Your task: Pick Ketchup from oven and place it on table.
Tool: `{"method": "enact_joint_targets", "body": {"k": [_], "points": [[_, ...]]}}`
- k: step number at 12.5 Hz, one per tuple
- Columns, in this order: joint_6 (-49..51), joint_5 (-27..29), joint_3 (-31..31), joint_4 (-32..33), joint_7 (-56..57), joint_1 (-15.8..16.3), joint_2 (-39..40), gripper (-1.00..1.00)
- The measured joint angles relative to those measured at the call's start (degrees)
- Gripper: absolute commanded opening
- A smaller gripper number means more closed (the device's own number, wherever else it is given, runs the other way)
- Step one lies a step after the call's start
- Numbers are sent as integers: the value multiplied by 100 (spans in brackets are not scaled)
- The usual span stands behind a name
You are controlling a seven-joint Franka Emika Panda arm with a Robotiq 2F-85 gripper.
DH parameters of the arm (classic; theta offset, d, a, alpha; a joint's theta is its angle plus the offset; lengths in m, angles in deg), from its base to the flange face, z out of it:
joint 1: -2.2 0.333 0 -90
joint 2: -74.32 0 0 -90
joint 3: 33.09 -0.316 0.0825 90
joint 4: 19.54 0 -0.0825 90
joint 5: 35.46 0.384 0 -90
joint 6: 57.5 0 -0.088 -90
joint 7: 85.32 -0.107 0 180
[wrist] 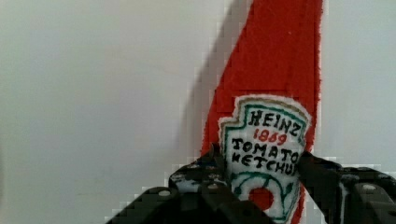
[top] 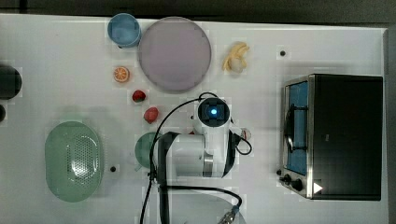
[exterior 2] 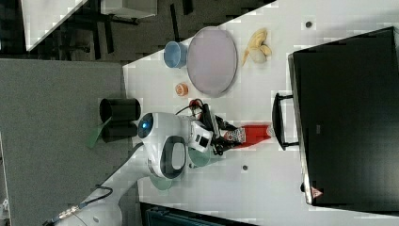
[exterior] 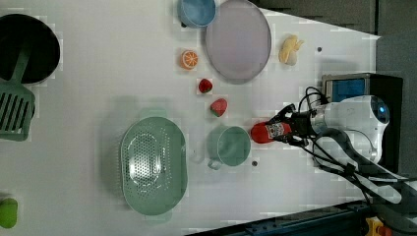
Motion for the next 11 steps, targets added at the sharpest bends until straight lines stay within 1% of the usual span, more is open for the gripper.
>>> {"method": "enact_joint_targets", "body": {"k": [2, 4, 5, 6, 7, 8, 9, 10, 11], "points": [[-171, 103, -24, -22, 0, 6, -22, 3], [-98, 155, -15, -34, 0, -18, -24, 48], [-185, 29, 5, -34, -20, -21, -13, 77], [-280, 87, 49, -67, -20, -5, -29, 99], [-336, 205, 191, -112, -18, -20, -203, 100], [95, 167, 94, -157, -21, -183, -443, 100], [543, 165, 172, -201, -20, -65, -734, 100], [588, 166, 39, -280, -67, -125, -919, 100], [932, 166, 110, -671, -85, -82, -1194, 100]]}}
